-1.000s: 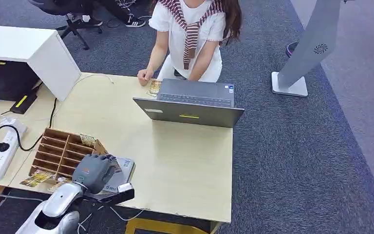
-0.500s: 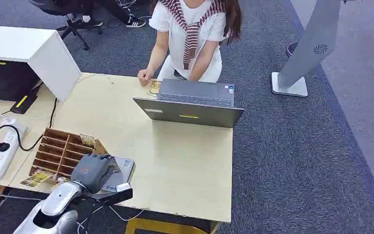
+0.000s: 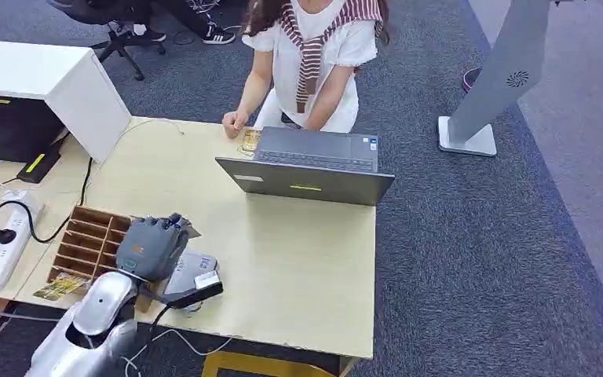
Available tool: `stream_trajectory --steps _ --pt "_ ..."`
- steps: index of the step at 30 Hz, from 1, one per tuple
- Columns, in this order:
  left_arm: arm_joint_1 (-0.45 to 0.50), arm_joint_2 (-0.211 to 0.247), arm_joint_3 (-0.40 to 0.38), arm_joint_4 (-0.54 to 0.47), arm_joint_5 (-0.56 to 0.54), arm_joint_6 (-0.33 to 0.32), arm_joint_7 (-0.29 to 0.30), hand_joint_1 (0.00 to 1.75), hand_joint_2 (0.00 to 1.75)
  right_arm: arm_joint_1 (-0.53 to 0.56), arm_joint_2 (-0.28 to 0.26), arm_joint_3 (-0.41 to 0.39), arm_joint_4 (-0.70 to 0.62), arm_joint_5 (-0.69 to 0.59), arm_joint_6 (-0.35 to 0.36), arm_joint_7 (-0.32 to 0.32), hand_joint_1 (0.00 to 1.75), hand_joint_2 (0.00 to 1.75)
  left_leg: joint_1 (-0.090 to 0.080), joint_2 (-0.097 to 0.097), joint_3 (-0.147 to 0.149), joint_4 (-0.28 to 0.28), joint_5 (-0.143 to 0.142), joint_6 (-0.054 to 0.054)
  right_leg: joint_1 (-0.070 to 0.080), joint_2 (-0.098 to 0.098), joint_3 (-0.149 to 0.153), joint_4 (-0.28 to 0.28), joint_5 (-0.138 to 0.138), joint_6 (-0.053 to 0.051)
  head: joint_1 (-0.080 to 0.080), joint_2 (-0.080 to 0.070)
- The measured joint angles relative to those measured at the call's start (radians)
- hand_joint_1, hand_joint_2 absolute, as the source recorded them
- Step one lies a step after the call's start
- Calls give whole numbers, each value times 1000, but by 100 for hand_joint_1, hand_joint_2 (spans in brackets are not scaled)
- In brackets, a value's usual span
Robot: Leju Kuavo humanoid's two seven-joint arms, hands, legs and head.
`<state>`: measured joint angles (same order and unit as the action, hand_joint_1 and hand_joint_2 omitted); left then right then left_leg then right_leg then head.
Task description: Pass the card to the sensor for recognition and then transmit it.
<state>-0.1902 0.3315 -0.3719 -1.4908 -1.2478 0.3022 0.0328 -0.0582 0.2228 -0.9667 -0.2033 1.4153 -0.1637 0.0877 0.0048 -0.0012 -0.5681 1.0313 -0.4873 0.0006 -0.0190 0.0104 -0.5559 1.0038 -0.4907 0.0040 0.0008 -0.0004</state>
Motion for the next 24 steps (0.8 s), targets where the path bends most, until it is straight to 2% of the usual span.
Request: stream_trajectory --steps 5,12,16,19,24 --pt "-144 0 9 14 4 2 -12 175 175 -3 0 1 0 13 3 -8 0 175 0 0 0 0 1 0 0 0 0 0 1 -1 0 0" --pt "-245 1 18 47 -2 8 -16 175 175 -5 0 2 0 16 3 -14 0 175 0 0 -1 0 1 0 0 0 -1 0 1 -1 0 0" --pt "-339 8 26 108 4 6 -34 175 175 -7 0 4 1 16 7 -14 0 175 0 -1 -2 0 2 -1 0 -1 -1 0 1 -1 0 0" --pt "-401 12 26 162 -24 5 -23 175 175 -7 0 9 2 19 13 -14 0 175 0 0 -2 0 2 0 0 -1 -2 0 2 0 0 0" --pt "-560 17 26 346 -74 14 -5 175 175 -9 0 24 3 34 17 -6 0 175 0 0 -2 0 3 -1 0 -1 -2 0 3 -1 0 0"
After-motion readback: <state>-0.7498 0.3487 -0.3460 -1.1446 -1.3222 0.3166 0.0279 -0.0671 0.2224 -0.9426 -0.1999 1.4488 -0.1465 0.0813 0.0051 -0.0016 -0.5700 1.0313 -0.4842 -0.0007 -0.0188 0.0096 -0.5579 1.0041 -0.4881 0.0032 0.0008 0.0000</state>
